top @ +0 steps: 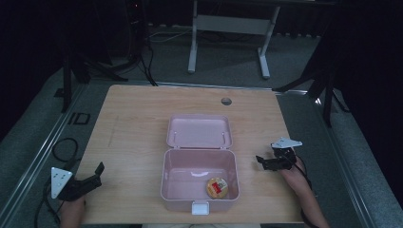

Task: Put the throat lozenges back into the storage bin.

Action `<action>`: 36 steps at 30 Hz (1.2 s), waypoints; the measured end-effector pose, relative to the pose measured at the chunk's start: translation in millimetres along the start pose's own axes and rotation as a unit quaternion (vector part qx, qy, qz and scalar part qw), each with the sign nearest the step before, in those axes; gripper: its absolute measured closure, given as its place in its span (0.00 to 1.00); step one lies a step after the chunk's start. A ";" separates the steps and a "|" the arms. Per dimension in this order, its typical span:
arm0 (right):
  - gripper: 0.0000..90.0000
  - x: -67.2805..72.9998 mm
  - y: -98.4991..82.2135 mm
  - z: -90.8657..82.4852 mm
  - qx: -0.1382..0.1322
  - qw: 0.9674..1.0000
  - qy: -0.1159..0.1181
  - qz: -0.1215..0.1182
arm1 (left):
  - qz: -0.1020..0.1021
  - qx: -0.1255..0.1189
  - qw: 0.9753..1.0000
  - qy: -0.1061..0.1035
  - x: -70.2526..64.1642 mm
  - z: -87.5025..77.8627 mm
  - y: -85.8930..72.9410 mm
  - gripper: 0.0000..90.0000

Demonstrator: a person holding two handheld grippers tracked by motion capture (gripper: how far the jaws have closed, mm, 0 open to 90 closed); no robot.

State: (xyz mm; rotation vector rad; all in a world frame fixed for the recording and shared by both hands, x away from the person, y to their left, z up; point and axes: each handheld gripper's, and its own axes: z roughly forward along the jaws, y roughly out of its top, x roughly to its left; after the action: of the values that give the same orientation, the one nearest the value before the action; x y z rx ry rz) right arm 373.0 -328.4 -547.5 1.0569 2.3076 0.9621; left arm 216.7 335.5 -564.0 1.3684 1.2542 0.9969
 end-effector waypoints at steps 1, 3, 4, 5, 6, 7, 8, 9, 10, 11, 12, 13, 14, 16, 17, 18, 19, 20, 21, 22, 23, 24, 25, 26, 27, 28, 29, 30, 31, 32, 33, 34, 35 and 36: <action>0.13 -1.9 -1.9 -0.7 -0.004 1.000 -0.007 0.007 | 0.000 0.000 1.000 0.000 0.0 0.0 0.0 0.00; 0.13 -5.3 -5.2 -2.6 -0.014 1.000 -0.017 0.016 | 0.000 0.000 1.000 0.001 0.0 0.0 0.0 0.00; 0.13 -6.6 -6.7 -3.9 -0.022 0.999 -0.025 0.023 | 0.000 0.000 1.000 0.001 0.0 0.0 0.0 0.00; 0.13 -7.9 -8.1 -5.3 -0.031 0.998 -0.037 0.029 | 0.000 0.000 1.000 0.001 -0.1 0.0 0.0 0.00; 0.13 -9.2 -9.6 -7.1 -0.042 0.997 -0.049 0.037 | 0.000 0.000 1.000 0.000 -0.1 0.0 0.0 0.00; 0.13 -10.9 -11.5 -9.0 -0.054 0.996 -0.059 0.047 | 0.000 0.000 1.000 0.000 0.0 -0.1 0.0 0.00; 0.13 -13.2 -13.5 -10.6 -0.064 0.994 -0.065 0.060 | 0.000 0.000 1.000 0.000 0.0 -0.1 0.0 0.00; 0.13 -15.3 -15.2 -12.1 -0.072 0.992 -0.072 0.071 | 0.000 0.000 1.000 0.000 0.0 0.0 0.0 0.00; 0.13 -16.8 -17.1 -13.7 -0.081 0.990 -0.080 0.077 | -0.001 0.000 1.000 0.000 0.1 -0.1 0.0 0.00; 0.13 -18.2 -18.6 -14.9 -0.086 0.989 -0.083 0.084 | -0.002 -0.001 1.000 0.000 0.3 -0.4 -0.1 0.00; 0.13 -19.6 -19.9 -15.8 -0.090 0.988 -0.086 0.087 | -0.004 -0.001 1.000 0.000 0.5 -0.6 -0.1 0.00; 0.13 -20.8 -21.3 -16.7 -0.096 0.988 -0.087 0.089 | -0.004 0.000 1.000 0.000 0.7 -0.7 -0.1 0.00; 0.13 -22.1 -22.4 -17.4 -0.098 0.987 -0.085 0.096 | -0.004 0.000 1.000 0.000 0.7 -0.6 -0.1 0.00; 0.13 -23.9 -25.1 -18.5 -0.103 0.984 -0.103 0.099 | -0.003 0.000 1.000 -0.001 0.4 -0.4 0.0 0.00; 0.13 -24.8 -26.5 -19.2 -0.106 0.983 -0.107 0.104 | -0.003 0.000 1.000 -0.001 0.4 -0.4 -0.1 0.00; 0.13 -26.4 -27.4 -20.2 -0.109 0.982 -0.108 0.112 | -0.003 0.000 1.000 -0.001 0.4 -0.4 -0.1 0.00; 0.13 -27.1 -28.0 -21.8 -0.114 0.979 -0.117 0.118 | -0.003 0.000 1.000 -0.001 0.5 -0.4 -0.1 0.00; 0.13 -27.9 -28.8 -23.4 -0.124 0.977 -0.120 0.125 | -0.003 0.000 1.000 -0.001 0.6 -0.5 0.0 0.00; 0.13 -29.2 -29.8 -24.7 -0.131 0.975 -0.119 0.134 | -0.004 0.000 1.000 -0.001 0.7 -0.5 -0.1 0.00; 0.13 -30.3 -30.7 -25.5 -0.134 0.973 -0.124 0.141 | -0.004 0.000 1.000 -0.001 0.8 -0.6 -0.1 0.00; 0.13 -31.3 -31.3 -25.8 -0.135 0.972 -0.127 0.147 | -0.005 0.000 1.000 -0.001 0.8 -0.6 -0.1 0.00; 0.13 -32.0 -31.7 -25.7 -0.133 0.971 -0.127 0.153 | -0.005 0.000 1.000 -0.001 0.8 -0.6 -0.1 0.00; 0.13 -32.1 -32.1 -25.2 -0.129 0.969 -0.139 0.156 | -0.006 0.000 1.000 -0.001 0.8 -0.6 -0.1 0.00; 0.13 -32.3 -32.5 -24.7 -0.127 0.968 -0.143 0.160 | -0.006 -0.001 1.000 -0.001 0.9 -0.6 -0.1 0.00; 0.13 -32.9 -32.7 -24.0 -0.124 0.969 -0.137 0.163 | -0.006 -0.001 1.000 -0.001 0.9 -0.6 -0.1 0.00; 0.13 -32.5 -32.6 -23.4 -0.121 0.968 -0.146 0.162 | -0.007 0.000 1.000 -0.001 1.0 -0.5 -0.1 0.00; 0.13 -32.0 -32.2 -23.1 -0.117 0.968 -0.155 0.162 | -0.007 0.000 1.000 0.000 1.0 -0.5 -0.1 0.00; 0.13 -32.2 -32.0 -22.8 -0.115 0.968 -0.154 0.163 | -0.007 0.000 1.000 0.000 1.0 -0.4 -0.1 0.00; 0.13 -32.5 -31.8 -22.5 -0.113 0.967 -0.159 0.166 | -0.007 0.000 1.000 0.000 0.9 -0.4 0.0 0.00; 0.13 -32.9 -31.6 -22.3 -0.110 0.966 -0.162 0.167 | -0.007 0.000 1.000 0.001 0.8 -0.4 0.0 0.00; 0.13 -33.8 -31.7 -22.0 -0.107 0.965 -0.167 0.169 | -0.006 0.000 1.000 0.002 0.6 -0.5 -0.1 0.00; 0.13 -34.6 -32.0 -22.3 -0.108 0.964 -0.173 0.172 | -0.005 -0.001 1.000 0.003 0.4 -0.6 -0.1 0.00; 0.13 -35.0 -32.0 -22.4 -0.108 0.962 -0.178 0.177 | -0.004 -0.001 1.000 0.003 0.4 -0.7 -0.1 0.00; 0.13 -35.5 -32.1 -22.3 -0.107 0.961 -0.181 0.180 | -0.004 -0.001 1.000 0.004 0.4 -0.8 -0.2 0.00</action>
State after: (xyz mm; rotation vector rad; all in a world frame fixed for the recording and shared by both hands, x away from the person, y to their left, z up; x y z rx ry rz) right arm 365.8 -380.4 -553.0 1.4513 1.7094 1.0221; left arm 215.9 336.0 -564.1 1.3583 1.2628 0.9982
